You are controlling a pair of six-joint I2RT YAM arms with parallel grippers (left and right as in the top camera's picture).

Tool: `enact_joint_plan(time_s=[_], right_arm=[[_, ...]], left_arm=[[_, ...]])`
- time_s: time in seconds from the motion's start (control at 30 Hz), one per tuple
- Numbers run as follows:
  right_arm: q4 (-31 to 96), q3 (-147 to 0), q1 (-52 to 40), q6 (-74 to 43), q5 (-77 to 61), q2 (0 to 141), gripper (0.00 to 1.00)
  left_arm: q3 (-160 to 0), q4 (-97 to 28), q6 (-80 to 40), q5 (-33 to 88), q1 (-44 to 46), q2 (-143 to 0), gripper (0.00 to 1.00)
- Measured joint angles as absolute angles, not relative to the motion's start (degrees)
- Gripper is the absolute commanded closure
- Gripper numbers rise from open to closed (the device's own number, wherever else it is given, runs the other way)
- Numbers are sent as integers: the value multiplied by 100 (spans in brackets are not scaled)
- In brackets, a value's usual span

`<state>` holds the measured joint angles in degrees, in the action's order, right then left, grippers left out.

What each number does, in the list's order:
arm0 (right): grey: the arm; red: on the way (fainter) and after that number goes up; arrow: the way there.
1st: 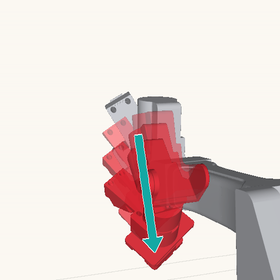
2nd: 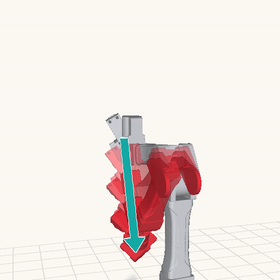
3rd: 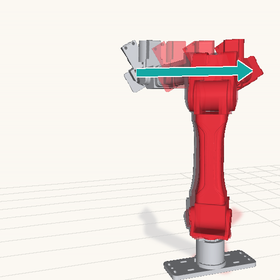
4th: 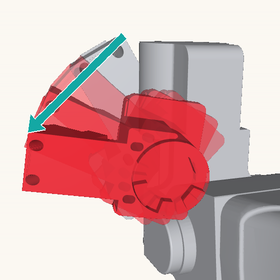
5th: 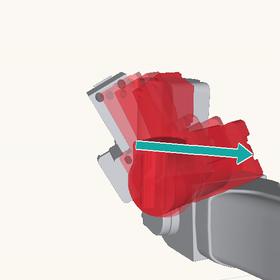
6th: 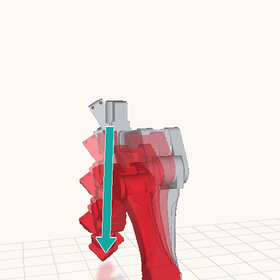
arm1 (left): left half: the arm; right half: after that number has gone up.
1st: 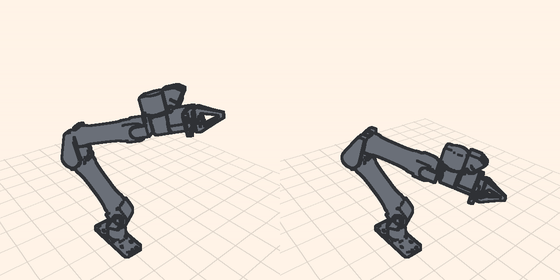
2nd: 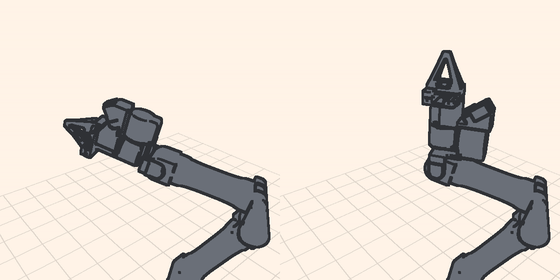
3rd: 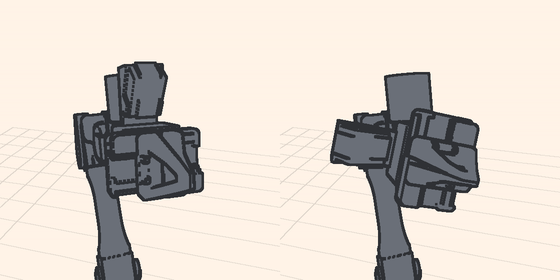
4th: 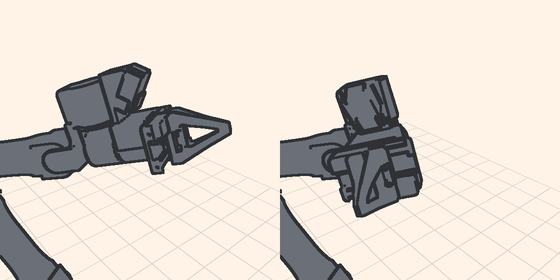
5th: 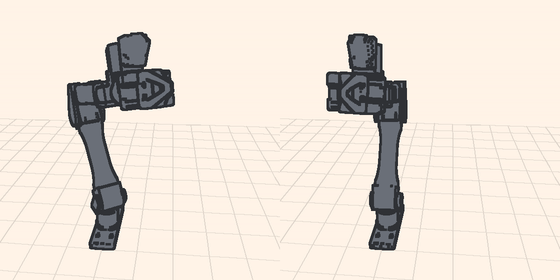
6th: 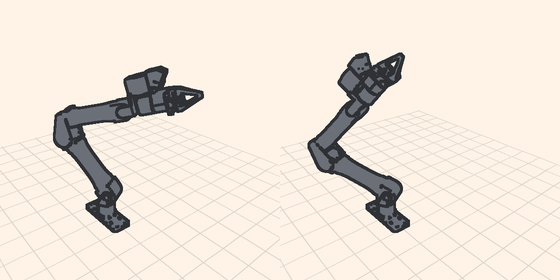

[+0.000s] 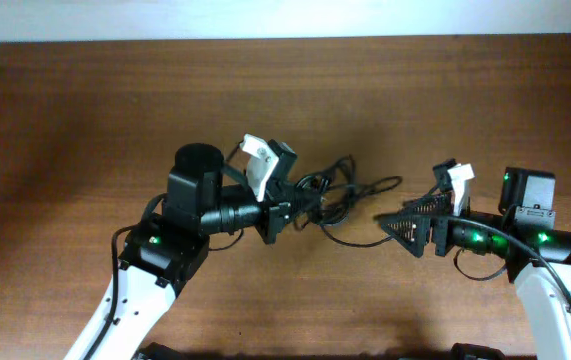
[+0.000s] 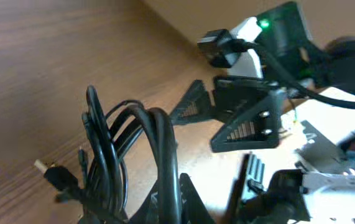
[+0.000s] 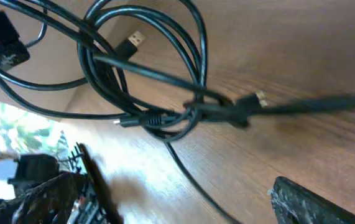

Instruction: Untangle cables

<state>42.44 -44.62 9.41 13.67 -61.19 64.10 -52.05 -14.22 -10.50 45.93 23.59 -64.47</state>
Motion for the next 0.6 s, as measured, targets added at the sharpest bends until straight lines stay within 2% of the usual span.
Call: enact_joint_plan(time_s=[0.1, 0.17, 0.3, 0.37, 0.47, 0.5, 0.53, 0.6], right_arm=[[4421, -4462, 937, 1944, -6149, 6410, 0], [4377, -4462, 834, 2108, -6165, 6410, 6], [4158, -4462, 816, 2040, -6165, 6410, 32], [3612, -4462, 816, 1509, -6163, 6410, 48], [3092, -4460, 816, 161, -6149, 6410, 59], [3079, -4460, 816, -137, -6053, 6410, 79], [3068, -4460, 816, -338, -5946, 6410, 92], [3087, -4460, 816, -587, -5846, 6410, 96]], left_arm=[[-5205, -1389, -1050, 5129, 2359, -6447, 100], [-5205, -1343, -1028, 5629, 2359, -6447, 100], [-5205, -1310, -1026, 5929, 2359, -6447, 100], [-5205, -1212, -1026, 6160, 2359, -6447, 100], [-5205, -1107, -1026, 6414, 2359, -6447, 100], [-5205, -1107, -1026, 6436, 2359, -6447, 100], [-5205, -1107, -1026, 6438, 2359, -6447, 100], [-5205, -1109, -1026, 6453, 2359, -6447, 100]])
